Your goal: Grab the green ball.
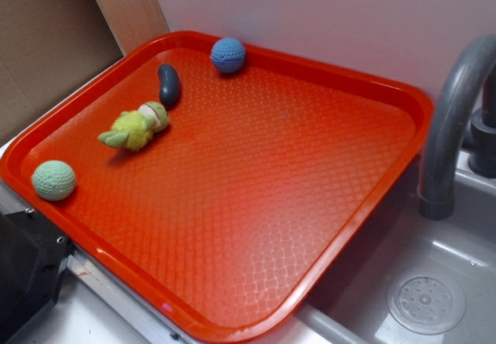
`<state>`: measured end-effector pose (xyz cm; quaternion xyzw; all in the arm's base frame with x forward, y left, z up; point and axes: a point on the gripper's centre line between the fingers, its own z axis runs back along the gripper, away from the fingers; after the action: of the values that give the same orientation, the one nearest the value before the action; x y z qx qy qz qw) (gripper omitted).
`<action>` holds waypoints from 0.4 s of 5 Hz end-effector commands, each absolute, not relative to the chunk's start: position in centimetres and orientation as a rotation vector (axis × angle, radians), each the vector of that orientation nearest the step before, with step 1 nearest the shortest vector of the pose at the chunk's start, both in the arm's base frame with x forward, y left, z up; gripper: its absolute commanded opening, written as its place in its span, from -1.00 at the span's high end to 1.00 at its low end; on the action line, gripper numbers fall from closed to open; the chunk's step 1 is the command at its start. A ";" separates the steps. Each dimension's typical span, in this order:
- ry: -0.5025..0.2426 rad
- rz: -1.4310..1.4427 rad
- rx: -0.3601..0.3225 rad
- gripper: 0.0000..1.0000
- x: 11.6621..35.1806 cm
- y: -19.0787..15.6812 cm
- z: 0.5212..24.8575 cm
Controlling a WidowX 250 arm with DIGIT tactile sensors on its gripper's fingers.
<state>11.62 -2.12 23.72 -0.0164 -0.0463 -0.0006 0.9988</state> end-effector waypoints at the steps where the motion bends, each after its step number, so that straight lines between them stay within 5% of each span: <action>1: -0.093 -0.001 -0.033 -1.00 11.6 -2.1 23.7; 2: -0.066 0.048 0.095 -1.00 13.5 -0.6 18.7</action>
<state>13.29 -0.61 18.02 0.0448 -0.0191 0.0208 0.9986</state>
